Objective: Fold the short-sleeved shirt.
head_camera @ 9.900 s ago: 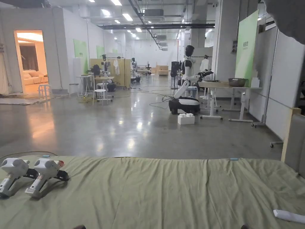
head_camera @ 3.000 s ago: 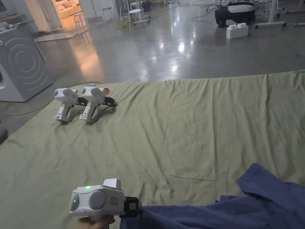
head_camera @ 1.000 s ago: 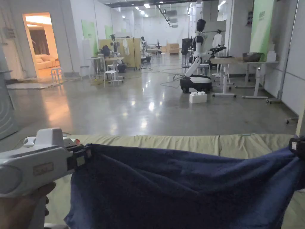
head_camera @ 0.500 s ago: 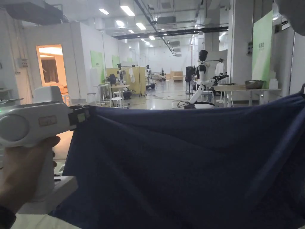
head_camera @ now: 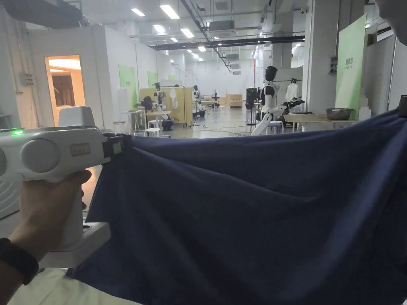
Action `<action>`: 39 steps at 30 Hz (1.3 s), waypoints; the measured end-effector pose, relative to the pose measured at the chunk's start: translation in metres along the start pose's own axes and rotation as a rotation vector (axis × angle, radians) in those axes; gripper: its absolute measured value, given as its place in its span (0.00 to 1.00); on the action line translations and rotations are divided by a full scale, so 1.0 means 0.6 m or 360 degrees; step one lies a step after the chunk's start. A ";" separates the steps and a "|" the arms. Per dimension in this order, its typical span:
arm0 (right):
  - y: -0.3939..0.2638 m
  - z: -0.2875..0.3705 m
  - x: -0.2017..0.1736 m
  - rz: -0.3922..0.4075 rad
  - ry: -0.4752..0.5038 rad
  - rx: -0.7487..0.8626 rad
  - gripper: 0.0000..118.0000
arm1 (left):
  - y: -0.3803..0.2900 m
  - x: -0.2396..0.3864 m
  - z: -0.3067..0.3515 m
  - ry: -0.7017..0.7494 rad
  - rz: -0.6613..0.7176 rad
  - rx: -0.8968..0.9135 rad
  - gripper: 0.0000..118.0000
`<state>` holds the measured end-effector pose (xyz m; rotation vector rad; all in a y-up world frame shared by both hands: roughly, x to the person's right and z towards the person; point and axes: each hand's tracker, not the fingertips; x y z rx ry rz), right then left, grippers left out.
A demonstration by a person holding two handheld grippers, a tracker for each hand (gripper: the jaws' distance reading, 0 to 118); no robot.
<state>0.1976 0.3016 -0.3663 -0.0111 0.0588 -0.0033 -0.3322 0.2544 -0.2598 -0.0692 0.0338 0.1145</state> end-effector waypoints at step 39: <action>-0.394 -0.243 -0.056 -0.0088 0.0031 -0.0429 0.04 | -0.487 -0.068 -0.333 0.0100 0.0161 -0.0650 0.03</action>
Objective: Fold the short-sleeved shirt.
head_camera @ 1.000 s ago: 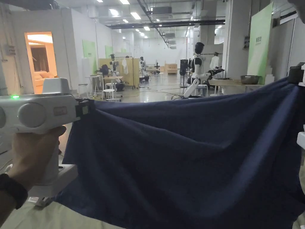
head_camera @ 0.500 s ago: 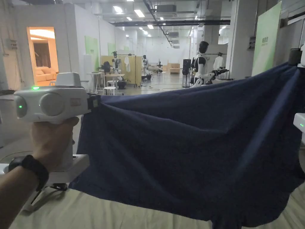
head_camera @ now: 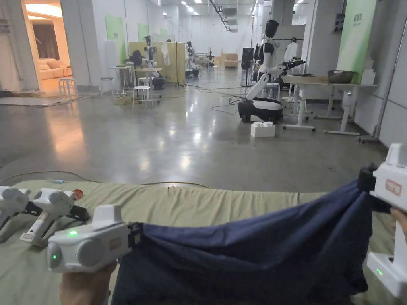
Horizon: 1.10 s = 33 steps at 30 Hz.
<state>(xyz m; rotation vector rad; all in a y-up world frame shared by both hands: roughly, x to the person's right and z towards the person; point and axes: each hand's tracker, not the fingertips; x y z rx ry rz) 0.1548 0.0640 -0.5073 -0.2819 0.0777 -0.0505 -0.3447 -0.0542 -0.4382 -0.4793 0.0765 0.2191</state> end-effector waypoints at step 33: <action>-0.530 0.535 0.180 -0.0055 -0.0099 -0.0748 0.09 | -0.498 -0.052 0.441 -0.0139 0.0194 -0.0601 0.19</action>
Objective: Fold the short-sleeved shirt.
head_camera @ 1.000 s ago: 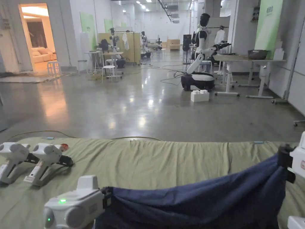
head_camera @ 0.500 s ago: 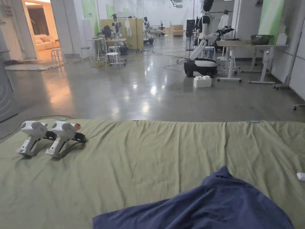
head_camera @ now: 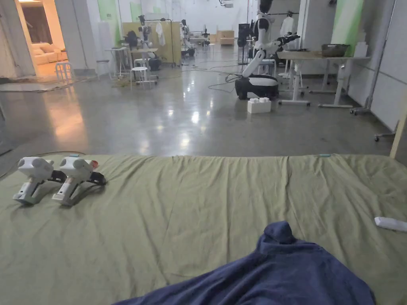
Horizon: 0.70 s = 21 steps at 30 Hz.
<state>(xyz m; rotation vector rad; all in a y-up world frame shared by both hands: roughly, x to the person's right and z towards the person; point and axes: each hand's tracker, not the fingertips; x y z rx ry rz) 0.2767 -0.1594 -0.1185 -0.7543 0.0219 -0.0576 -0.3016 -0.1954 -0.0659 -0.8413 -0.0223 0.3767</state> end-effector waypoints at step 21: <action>0.115 0.193 -0.128 0.0266 0.0219 0.0905 0.76 | 0.089 0.157 0.311 0.0304 -0.0525 0.1256 0.79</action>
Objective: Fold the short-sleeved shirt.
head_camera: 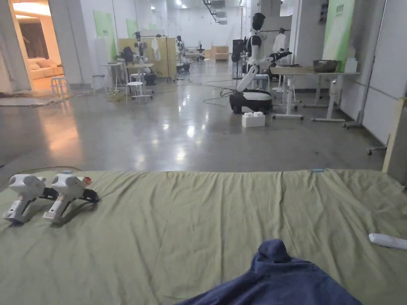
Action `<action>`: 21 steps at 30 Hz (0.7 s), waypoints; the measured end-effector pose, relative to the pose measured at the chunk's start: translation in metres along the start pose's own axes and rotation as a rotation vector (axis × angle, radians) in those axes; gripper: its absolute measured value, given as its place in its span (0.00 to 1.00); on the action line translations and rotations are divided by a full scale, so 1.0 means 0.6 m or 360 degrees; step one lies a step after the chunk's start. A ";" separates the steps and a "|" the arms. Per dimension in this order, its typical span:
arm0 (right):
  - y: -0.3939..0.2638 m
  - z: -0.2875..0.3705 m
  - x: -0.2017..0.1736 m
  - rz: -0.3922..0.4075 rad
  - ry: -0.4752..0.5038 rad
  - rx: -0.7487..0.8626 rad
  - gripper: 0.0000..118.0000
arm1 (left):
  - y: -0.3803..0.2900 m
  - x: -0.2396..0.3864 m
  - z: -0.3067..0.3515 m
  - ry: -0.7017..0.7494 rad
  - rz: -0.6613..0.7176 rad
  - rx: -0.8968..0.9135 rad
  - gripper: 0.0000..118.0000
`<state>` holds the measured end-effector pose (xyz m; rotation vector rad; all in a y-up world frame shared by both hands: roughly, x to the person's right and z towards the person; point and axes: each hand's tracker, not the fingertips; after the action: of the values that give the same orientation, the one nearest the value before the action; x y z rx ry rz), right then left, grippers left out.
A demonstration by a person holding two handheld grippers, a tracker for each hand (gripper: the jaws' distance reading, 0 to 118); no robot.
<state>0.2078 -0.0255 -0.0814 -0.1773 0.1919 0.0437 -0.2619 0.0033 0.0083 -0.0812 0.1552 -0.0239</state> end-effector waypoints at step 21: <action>0.039 -0.013 -0.068 -0.0018 0.0107 0.0056 0.00 | 0.043 0.038 0.029 -0.0121 -0.0012 0.0081 0.00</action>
<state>0.1651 -0.0048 -0.0848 -0.1451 0.2586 0.0234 -0.2363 0.0296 0.0196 -0.0318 0.0785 -0.0321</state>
